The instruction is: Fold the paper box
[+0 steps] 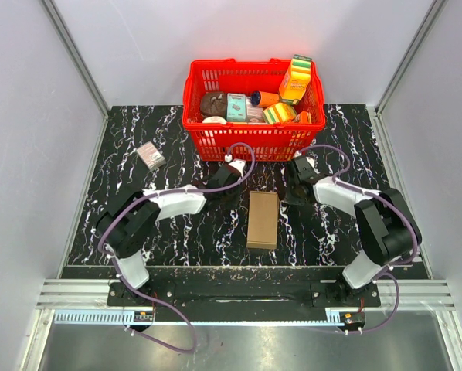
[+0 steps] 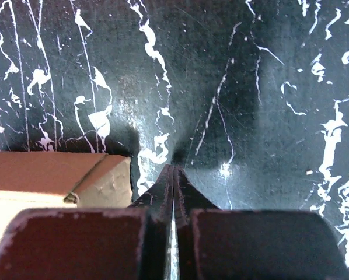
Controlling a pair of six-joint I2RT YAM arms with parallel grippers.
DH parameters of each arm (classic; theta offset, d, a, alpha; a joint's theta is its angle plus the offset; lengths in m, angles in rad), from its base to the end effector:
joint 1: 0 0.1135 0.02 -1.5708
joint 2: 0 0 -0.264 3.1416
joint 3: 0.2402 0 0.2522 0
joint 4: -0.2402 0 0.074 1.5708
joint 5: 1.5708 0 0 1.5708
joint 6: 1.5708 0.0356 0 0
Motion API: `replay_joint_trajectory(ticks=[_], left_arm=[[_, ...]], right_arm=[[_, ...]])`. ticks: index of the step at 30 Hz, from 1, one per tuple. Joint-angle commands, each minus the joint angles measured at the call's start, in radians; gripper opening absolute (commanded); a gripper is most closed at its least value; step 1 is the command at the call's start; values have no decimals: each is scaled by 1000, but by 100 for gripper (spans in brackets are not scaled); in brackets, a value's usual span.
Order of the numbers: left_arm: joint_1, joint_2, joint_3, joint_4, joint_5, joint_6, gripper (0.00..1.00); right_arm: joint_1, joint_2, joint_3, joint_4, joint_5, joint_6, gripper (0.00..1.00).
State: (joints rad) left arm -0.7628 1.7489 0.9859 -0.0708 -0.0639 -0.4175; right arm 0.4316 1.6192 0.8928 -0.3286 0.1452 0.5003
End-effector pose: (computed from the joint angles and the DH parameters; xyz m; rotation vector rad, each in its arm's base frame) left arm 0.2610 -0.2463 0.1663 0.3921 2.4245 -0.4625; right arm 0.2834 0.1248 0.1643 0.1399 2.6106 0.1399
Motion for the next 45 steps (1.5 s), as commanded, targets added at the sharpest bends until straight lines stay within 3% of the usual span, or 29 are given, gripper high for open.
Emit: replay_joint_trajectory(ticks=[1, 11, 31, 35, 39, 45], left_arm=[[17, 44, 31, 31, 16, 22, 0], [45, 106, 80, 68, 90, 20, 0], [31, 126, 73, 169, 216, -44, 0], [30, 120, 66, 157, 194, -43, 0], [31, 95, 57, 123, 141, -23, 0], [31, 70, 39, 101, 104, -9, 0]], right_arm=[[-1, 22, 23, 91, -42, -36, 0], [-10, 79, 24, 178, -142, -42, 0], [-8, 90, 15, 195, -277, 26, 0], [-10, 82, 21, 132, -170, 29, 0], [-10, 35, 15, 56, 54, 37, 0], [-10, -39, 0, -82, 137, 83, 0]])
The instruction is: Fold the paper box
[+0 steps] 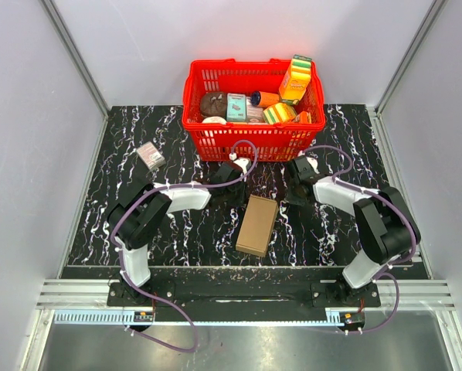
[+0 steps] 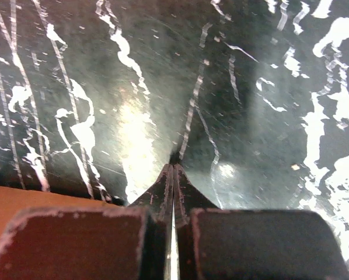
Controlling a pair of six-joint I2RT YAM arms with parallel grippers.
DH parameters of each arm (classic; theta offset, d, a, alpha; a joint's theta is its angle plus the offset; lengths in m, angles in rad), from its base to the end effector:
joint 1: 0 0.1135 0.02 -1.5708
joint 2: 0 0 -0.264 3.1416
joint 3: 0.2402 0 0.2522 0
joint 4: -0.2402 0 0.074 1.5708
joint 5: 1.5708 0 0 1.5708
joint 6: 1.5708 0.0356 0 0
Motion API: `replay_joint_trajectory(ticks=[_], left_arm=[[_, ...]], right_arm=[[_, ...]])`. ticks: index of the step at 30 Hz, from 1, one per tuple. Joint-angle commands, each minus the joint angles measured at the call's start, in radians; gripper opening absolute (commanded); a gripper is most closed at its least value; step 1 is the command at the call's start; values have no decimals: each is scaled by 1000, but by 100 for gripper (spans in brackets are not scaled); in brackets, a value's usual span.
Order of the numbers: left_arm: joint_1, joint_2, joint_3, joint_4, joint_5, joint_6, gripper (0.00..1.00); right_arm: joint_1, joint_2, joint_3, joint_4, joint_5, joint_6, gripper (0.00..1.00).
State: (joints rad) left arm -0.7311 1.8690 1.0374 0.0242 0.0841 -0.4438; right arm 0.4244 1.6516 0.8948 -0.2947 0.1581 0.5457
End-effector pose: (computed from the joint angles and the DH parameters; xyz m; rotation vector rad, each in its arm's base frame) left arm 0.2828 -0.2577 0.1461 0.3958 2.4444 -0.6375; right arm 0.2892 0.1245 0.1573 0.2128 2.5989 0.1402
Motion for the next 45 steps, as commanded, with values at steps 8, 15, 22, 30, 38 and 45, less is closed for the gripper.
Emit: replay_joint_trajectory(ticks=[8, 15, 22, 30, 38, 45], left_arm=[[-1, -71, -37, 19, -34, 22, 0], [-1, -71, -28, 29, 2, 25, 0], [-7, -56, -11, 40, 37, 22, 0], [-36, -33, 15, 45, 46, 11, 0], [-57, -19, 36, 45, 57, 4, 0], [-68, -7, 50, 45, 66, -4, 0]], right_arm=[[-3, -164, -112, -25, -110, 65, 1], [-3, -125, -103, 43, -247, 69, 1], [-3, -96, -80, 74, -278, 77, 1], [-3, -84, -79, 106, -330, 97, 0], [-1, -70, -73, 143, -379, 118, 0], [-1, -59, -73, 175, -410, 134, 0]])
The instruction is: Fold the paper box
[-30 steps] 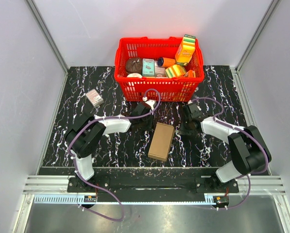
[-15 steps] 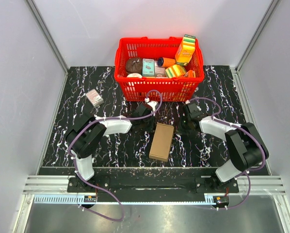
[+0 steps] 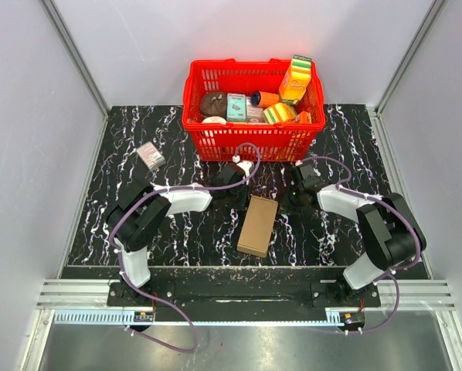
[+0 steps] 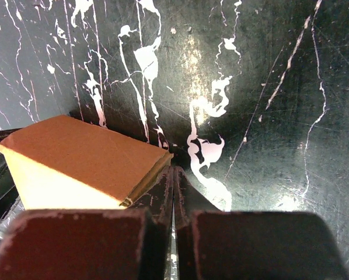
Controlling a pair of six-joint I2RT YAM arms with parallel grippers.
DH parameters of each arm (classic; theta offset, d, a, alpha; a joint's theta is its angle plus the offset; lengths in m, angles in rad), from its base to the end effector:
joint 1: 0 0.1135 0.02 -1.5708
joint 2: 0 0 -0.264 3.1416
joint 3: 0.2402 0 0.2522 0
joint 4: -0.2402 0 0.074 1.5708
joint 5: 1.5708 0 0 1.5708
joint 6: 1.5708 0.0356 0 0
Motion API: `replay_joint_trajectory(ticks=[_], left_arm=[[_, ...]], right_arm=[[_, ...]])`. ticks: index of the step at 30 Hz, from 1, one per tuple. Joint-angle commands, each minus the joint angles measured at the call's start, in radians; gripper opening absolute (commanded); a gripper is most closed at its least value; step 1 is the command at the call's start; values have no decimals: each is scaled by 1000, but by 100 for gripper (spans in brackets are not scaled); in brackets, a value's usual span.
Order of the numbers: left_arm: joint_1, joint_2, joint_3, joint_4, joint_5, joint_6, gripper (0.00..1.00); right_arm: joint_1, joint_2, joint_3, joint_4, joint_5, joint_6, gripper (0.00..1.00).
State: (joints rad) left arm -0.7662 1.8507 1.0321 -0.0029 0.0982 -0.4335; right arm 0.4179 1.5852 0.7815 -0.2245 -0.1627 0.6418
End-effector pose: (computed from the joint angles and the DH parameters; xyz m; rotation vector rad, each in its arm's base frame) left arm 0.2704 -0.2651 0.1492 0.4611 2.4550 -0.6557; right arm 0.2658 0.1243 0.1493 0.2406 2.6873 0.5690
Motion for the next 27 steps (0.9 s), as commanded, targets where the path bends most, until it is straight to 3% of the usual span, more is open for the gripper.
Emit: replay_joint_trajectory(ticks=[1, 5, 9, 14, 20, 25, 27], left_arm=[[-38, 13, 59, 72, 51, -14, 0], [-39, 13, 59, 67, 41, -13, 0], [-33, -13, 33, 37, -32, -5, 0], [25, -77, -45, 20, -78, -5, 0], [62, -185, -138, 6, -95, 1, 0], [38, -280, -237, 43, -80, -37, 0], [-2, -300, -273, 53, -94, -50, 0]], right_arm=[[5, 12, 41, 109, -93, 39, 0], [5, 15, 47, 119, -98, 36, 0], [5, -5, 58, 18, 1, 3, 1], [5, -80, 50, -105, 152, -25, 11], [5, -191, -11, -168, 157, -5, 19], [30, -292, -79, -173, 106, 28, 2], [80, -318, -103, -182, 117, 59, 0]])
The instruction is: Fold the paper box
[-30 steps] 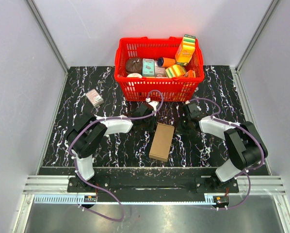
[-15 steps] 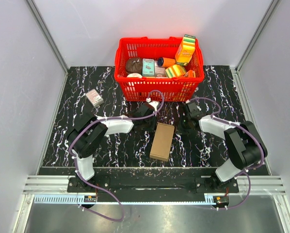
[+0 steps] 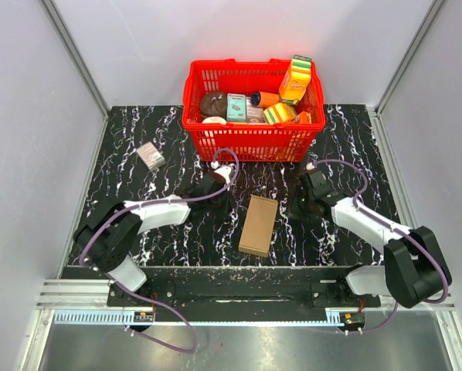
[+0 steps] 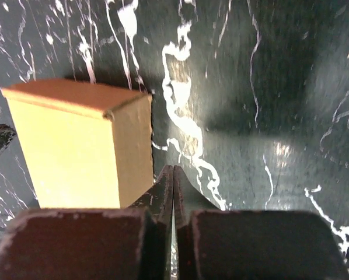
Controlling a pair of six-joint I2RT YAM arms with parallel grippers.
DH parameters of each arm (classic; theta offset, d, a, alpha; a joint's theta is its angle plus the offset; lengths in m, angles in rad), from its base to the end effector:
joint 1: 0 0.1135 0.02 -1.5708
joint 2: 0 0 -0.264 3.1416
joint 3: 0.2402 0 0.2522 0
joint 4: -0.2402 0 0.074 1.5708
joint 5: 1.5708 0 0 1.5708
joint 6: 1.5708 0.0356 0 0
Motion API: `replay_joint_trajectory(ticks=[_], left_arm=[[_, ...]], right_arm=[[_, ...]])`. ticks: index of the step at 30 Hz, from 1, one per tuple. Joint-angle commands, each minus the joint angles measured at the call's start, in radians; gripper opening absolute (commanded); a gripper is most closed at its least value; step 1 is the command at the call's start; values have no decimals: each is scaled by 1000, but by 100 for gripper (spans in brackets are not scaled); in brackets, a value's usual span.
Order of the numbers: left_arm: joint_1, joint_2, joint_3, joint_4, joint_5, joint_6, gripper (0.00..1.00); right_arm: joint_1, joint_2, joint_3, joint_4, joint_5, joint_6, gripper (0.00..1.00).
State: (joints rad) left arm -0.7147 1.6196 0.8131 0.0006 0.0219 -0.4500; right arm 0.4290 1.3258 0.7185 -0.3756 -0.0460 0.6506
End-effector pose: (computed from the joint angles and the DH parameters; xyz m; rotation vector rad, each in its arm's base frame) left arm 0.2424 -0.2114 0.1628 0.3347 2.4322 -0.5656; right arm 0.2286 0.1064 0.1879 0.2719 2.6086 0.4598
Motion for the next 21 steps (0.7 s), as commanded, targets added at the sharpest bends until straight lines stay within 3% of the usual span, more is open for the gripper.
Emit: replay_joint_trajectory(ticks=[1, 7, 21], left_arm=[[-71, -79, -63, 49, -19, -42, 0], [-135, -110, -140, 75, -65, -99, 0], [-221, -102, -146, 95, -80, -148, 0]], right_arm=[[92, -65, -47, -34, 21, 64, 0], [233, -100, -105, -11, 80, 182, 0], [375, -93, -157, 23, 52, 288, 0]])
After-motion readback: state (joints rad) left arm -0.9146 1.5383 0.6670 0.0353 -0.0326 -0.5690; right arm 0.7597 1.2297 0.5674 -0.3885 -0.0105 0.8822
